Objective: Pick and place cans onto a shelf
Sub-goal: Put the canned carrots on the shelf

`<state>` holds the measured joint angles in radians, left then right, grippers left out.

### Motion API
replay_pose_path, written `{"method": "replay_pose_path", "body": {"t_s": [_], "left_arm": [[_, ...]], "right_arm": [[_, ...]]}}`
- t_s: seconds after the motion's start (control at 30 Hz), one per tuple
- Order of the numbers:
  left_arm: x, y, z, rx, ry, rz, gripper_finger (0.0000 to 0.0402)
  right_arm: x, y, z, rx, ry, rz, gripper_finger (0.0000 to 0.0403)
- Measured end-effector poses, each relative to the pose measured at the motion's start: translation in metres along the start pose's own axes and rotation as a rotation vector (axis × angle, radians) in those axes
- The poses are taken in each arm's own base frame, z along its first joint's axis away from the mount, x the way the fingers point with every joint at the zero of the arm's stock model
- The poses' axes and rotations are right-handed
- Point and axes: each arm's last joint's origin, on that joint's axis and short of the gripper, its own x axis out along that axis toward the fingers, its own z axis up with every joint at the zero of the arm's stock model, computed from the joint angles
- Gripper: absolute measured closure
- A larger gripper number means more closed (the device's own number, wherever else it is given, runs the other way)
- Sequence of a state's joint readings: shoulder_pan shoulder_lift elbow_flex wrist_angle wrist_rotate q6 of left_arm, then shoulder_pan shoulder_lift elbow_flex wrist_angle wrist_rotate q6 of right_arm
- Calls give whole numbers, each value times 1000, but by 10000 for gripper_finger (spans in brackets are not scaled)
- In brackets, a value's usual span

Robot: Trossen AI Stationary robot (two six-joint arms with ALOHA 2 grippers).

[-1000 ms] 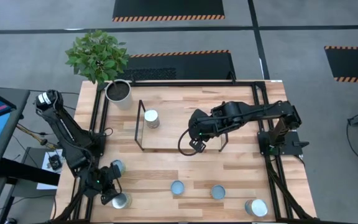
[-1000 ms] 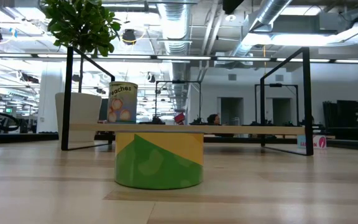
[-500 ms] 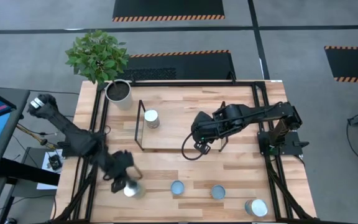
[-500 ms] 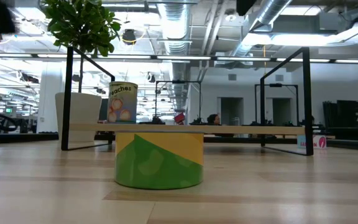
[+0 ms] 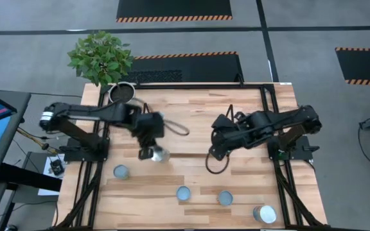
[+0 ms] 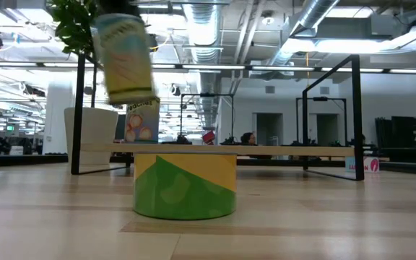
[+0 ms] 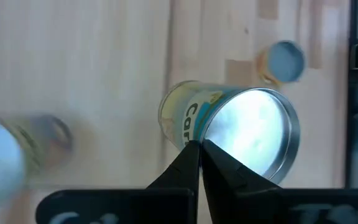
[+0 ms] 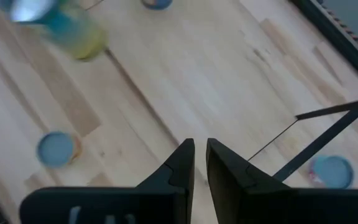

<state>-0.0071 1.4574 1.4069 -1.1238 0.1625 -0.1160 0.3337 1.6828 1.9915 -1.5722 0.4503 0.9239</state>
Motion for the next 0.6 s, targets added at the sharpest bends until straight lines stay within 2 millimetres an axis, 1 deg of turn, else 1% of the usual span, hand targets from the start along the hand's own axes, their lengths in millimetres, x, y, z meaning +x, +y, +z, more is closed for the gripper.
{"method": "replay_pose_path", "body": {"t_s": [0.1, 0.17, 0.27, 0.37, 0.5, 0.6], "left_arm": [[5, 16, 11, 65, 90, 33, 401], [11, 24, 14, 93, 172, 49, 401], [23, 31, 15, 137, 266, 45, 401], [26, 36, 17, 173, 267, 48, 401], [23, 42, 19, 184, 235, 68, 401], [20, 47, 16, 190, 257, 91, 401]], "right_arm": [[-7, 3, -7, 20, -8, 22, 337], [-11, 7, -12, 18, -10, 36, 337], [-15, 11, -19, 29, -42, 33, 337], [-19, 15, -24, 47, -71, 31, 337], [-21, 18, -28, 63, -86, 35, 337], [-22, 17, -28, 73, -86, 35, 337]]}}
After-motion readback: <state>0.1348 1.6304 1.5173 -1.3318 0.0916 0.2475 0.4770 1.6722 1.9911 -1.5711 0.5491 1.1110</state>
